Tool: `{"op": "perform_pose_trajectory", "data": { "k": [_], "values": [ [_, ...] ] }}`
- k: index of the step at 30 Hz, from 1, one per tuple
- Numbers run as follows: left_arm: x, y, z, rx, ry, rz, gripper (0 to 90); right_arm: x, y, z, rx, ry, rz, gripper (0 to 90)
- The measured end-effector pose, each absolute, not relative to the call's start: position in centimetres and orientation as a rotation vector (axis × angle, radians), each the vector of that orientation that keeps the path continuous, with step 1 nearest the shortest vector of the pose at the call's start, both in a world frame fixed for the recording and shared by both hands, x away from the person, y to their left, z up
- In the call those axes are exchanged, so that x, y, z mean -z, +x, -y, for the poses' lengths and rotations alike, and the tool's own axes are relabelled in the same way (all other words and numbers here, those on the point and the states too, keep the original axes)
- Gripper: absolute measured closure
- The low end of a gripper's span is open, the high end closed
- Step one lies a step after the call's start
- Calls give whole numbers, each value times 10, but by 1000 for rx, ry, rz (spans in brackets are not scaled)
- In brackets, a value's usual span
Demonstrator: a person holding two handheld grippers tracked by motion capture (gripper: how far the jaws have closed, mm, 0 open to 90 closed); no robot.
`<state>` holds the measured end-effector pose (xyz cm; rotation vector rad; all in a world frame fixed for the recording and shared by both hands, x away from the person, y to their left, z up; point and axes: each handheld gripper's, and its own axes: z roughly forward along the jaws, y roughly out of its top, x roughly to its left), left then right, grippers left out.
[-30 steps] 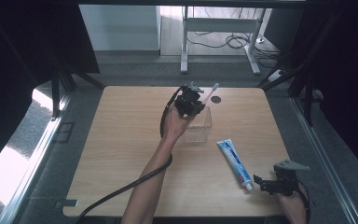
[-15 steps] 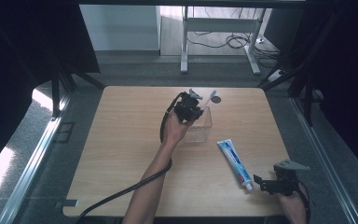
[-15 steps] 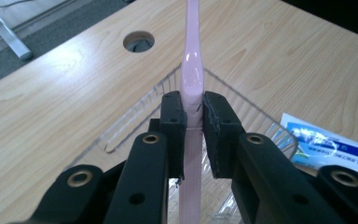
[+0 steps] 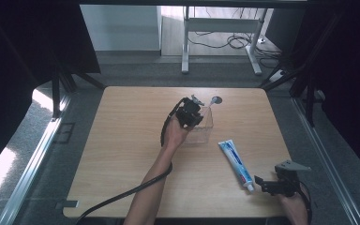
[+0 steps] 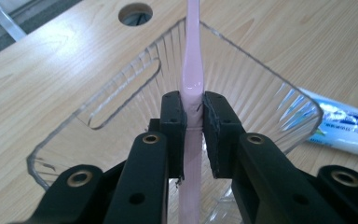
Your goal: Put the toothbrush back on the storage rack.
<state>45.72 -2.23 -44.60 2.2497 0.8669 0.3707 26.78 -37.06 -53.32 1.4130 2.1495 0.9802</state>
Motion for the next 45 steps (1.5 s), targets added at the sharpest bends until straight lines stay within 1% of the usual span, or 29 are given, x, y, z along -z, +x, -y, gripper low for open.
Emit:
{"op": "perform_pose_trajectory", "data": {
  "k": [6, 7, 8, 14, 24, 28, 31, 43, 45],
  "values": [
    [451, 459, 23, -341, 2282, -880, 789, 534, 268, 370, -978, 1412, -2152, 5],
    [451, 459, 23, -327, 2278, -872, 864, 534, 268, 370, -977, 1412, -2152, 5],
    [450, 459, 23, -326, 2277, -877, 874, 534, 268, 370, -977, 1411, -2152, 5],
    [451, 459, 23, -312, 2279, -886, 887, 534, 268, 370, -975, 1408, -2155, 5],
    [451, 459, 22, -311, 2273, -888, 879, 534, 268, 370, -974, 1409, -2158, 7],
    [448, 457, 20, -317, 2273, -881, 822, 534, 268, 370, -976, 1409, -2157, 8],
    [442, 455, 18, -334, 2262, -875, 760, 533, 268, 370, -976, 1409, -2157, 10],
    [419, 442, 7, -353, 2213, -841, 493, 532, 268, 370, -981, 1402, -2148, 16],
    [416, 440, 5, -344, 2209, -833, 430, 532, 267, 369, -980, 1403, -2148, 17]
  ]
}}
